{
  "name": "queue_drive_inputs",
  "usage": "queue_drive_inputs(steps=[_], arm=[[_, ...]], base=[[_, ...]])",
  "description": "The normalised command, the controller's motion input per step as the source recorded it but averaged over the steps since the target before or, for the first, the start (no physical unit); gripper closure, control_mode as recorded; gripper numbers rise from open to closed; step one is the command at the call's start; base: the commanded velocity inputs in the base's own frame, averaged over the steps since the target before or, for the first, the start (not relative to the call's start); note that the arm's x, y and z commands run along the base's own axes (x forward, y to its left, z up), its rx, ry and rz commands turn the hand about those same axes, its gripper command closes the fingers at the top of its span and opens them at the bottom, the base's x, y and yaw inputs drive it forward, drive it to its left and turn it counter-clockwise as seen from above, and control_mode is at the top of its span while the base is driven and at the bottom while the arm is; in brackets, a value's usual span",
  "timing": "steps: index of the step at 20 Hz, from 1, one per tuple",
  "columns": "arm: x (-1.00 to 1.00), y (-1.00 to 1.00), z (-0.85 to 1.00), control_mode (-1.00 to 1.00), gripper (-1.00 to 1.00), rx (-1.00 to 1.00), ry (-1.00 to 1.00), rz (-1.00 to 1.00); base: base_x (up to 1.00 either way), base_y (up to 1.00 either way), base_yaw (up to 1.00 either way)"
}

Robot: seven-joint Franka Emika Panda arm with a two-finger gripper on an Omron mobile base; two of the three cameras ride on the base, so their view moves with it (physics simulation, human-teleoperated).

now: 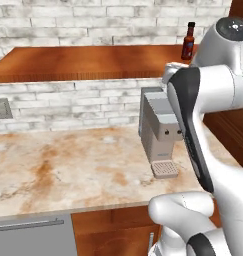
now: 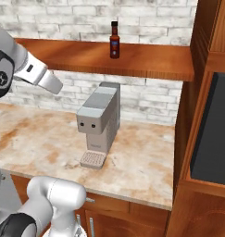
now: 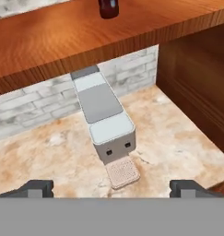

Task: Move the condiment bottle and condiment bottle from the cabinet to the dining counter.

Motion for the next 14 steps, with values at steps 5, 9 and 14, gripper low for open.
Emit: queue_drive_inputs(steps=[5, 9, 14], arm=[[0.1, -0.26, 0.48, -1.0, -1.0, -0.12, -0.12, -0.15], [0.25, -0.23, 0.35, -1.0, -1.0, -0.1, -0.07, -0.14], [0.51, -0.18, 0.26, -1.0, -1.0, -0.06, 0.0, -0.1]], base=[[0.0, 0.0, 0.0], [0.0, 0.0, 0.0], [0.0, 0.0, 0.0]])
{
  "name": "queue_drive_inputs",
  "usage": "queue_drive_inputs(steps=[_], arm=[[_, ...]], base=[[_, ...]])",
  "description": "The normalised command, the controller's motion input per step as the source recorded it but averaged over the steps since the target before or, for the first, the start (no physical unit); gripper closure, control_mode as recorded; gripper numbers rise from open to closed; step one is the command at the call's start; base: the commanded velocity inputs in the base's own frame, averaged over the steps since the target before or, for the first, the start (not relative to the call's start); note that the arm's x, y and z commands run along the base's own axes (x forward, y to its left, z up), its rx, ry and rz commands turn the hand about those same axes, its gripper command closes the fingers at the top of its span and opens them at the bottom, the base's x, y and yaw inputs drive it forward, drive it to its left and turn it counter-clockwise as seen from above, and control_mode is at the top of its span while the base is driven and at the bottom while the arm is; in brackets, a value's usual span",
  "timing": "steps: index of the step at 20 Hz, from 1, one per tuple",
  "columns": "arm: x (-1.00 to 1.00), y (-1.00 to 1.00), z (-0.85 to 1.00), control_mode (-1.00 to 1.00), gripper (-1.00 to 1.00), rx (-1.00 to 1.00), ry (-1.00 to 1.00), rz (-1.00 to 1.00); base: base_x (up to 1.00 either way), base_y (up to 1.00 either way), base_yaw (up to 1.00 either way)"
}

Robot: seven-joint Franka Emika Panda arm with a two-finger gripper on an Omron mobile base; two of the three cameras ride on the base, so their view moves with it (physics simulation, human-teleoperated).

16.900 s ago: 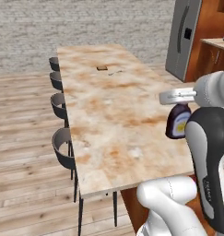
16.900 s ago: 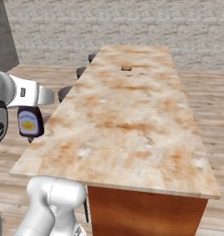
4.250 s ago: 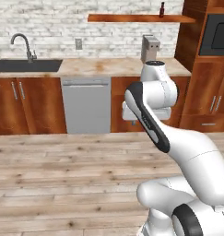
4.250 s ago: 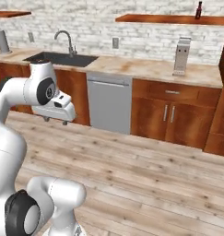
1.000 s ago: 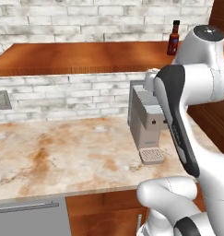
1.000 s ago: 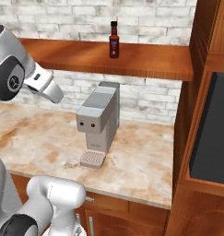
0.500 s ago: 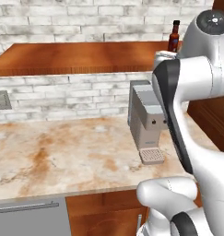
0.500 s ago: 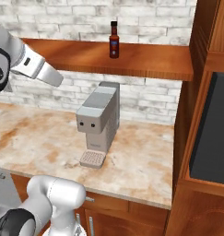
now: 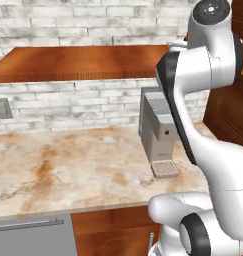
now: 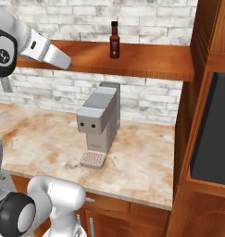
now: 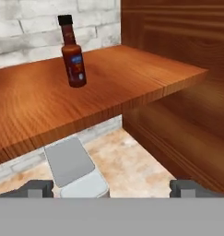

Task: Move the condiment bottle and condiment bottle from the cabinet to the dining counter.

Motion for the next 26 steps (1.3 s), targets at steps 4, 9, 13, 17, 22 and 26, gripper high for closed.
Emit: queue_drive_inputs(steps=[4, 9, 13, 17, 22, 26], arm=[[0.58, -0.14, 0.22, -1.0, -1.0, -0.05, 0.0, -0.08], [0.58, -0.12, 0.24, -1.0, -1.0, -0.06, -0.02, -0.06], [0.63, -0.14, 0.28, -1.0, -1.0, -0.05, -0.01, -0.05], [0.59, -0.18, 0.24, -1.0, -1.0, -0.04, 0.0, -0.03], [0.42, -0.27, 0.19, -1.0, -1.0, -0.04, 0.0, -0.02], [0.32, -0.27, 0.01, -1.0, -1.0, 0.0, 0.0, 0.0]], base=[[0.0, 0.0, 0.0], [0.0, 0.0, 0.0], [0.0, 0.0, 0.0], [0.0, 0.0, 0.0], [0.0, 0.0, 0.0], [0.0, 0.0, 0.0]])
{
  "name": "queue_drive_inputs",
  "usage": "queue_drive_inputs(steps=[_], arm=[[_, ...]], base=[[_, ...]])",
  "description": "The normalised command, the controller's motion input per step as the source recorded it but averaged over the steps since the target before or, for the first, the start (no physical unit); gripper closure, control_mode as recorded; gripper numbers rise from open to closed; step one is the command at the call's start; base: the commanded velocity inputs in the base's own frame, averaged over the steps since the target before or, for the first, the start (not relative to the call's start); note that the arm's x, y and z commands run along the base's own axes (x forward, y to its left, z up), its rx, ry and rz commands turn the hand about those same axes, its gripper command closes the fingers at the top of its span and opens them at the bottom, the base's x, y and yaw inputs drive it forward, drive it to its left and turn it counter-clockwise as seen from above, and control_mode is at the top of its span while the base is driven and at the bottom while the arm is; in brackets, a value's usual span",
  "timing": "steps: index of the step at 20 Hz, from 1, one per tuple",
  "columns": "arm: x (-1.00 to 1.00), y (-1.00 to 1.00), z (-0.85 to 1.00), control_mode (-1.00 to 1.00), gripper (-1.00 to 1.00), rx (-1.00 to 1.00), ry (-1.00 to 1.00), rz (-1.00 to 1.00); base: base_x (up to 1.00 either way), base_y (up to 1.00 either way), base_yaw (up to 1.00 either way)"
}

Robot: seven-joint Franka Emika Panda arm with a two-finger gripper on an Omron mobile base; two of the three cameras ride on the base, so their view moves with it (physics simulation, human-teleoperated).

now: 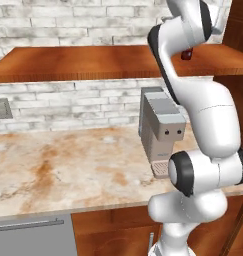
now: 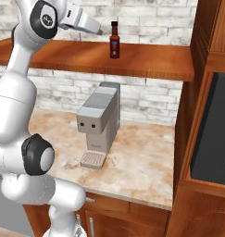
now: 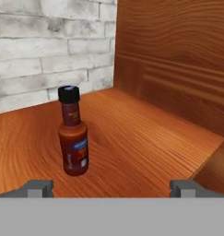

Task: Move the condiment bottle and condiment bottle from the cabinet to the dining counter.

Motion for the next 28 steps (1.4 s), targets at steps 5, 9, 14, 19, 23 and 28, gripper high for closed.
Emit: queue_drive_inputs(steps=[5, 9, 14, 19, 23, 28], arm=[[0.17, -0.19, 0.0, -1.0, -1.0, 0.0, -0.01, 0.0], [0.27, -0.04, 0.0, -1.0, -1.0, 0.0, -0.04, 0.0], [0.41, 0.0, -0.05, -1.0, -1.0, 0.01, -0.06, 0.01], [0.4, -0.08, 0.0, -1.0, -1.0, 0.0, -0.01, 0.0], [0.33, -0.14, 0.0, -1.0, -1.0, 0.0, 0.0, 0.0], [0.3, -0.13, 0.0, -1.0, -1.0, 0.0, 0.0, 0.0]], base=[[0.0, 0.0, 0.0], [0.0, 0.0, 0.0], [0.0, 0.0, 0.0], [0.0, 0.0, 0.0], [0.0, 0.0, 0.0], [0.0, 0.0, 0.0]])
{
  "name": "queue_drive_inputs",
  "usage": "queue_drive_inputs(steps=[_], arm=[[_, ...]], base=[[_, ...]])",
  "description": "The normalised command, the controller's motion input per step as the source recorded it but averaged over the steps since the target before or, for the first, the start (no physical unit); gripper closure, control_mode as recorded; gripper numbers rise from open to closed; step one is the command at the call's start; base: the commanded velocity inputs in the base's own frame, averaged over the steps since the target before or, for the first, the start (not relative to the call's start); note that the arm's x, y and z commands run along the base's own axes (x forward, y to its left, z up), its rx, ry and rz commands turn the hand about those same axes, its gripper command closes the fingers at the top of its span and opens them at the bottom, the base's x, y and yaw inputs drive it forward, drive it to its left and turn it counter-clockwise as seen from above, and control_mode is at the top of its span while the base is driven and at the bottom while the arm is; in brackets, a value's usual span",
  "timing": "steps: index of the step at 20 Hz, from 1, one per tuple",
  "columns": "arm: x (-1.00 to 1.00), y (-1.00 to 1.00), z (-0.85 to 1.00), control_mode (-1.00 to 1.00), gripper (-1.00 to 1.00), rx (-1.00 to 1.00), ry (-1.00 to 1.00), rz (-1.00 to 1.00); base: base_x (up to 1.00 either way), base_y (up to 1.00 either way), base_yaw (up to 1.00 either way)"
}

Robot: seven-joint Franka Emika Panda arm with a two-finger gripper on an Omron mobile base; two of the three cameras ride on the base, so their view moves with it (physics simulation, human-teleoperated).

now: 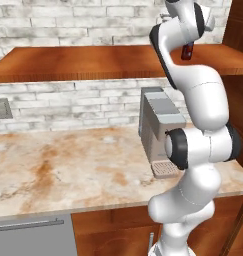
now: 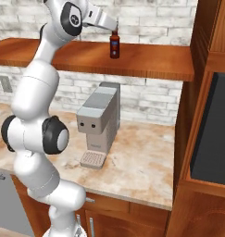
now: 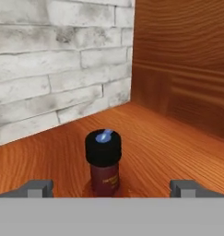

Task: Move the condiment bottle and condiment bottle from the cabinet to the dining counter.

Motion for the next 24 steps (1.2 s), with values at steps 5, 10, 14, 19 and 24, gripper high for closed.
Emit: queue_drive_inputs(steps=[5, 10, 14, 19, 24], arm=[[0.42, -0.07, -0.01, -1.0, -1.0, 0.01, 0.0, 0.0], [0.29, -0.11, 0.0, -1.0, -1.0, 0.01, 0.0, 0.0], [0.13, -0.26, 0.0, -1.0, -1.0, 0.0, 0.0, 0.0], [0.07, -0.15, -0.04, -1.0, 1.0, 0.0, 0.0, 0.0], [0.01, 0.0, -0.01, -1.0, 1.0, 0.0, 0.0, 0.0]], base=[[0.0, 0.0, 0.0], [0.0, 0.0, 0.0], [0.0, 0.0, 0.0], [0.0, 0.0, 0.0], [0.0, 0.0, 0.0]])
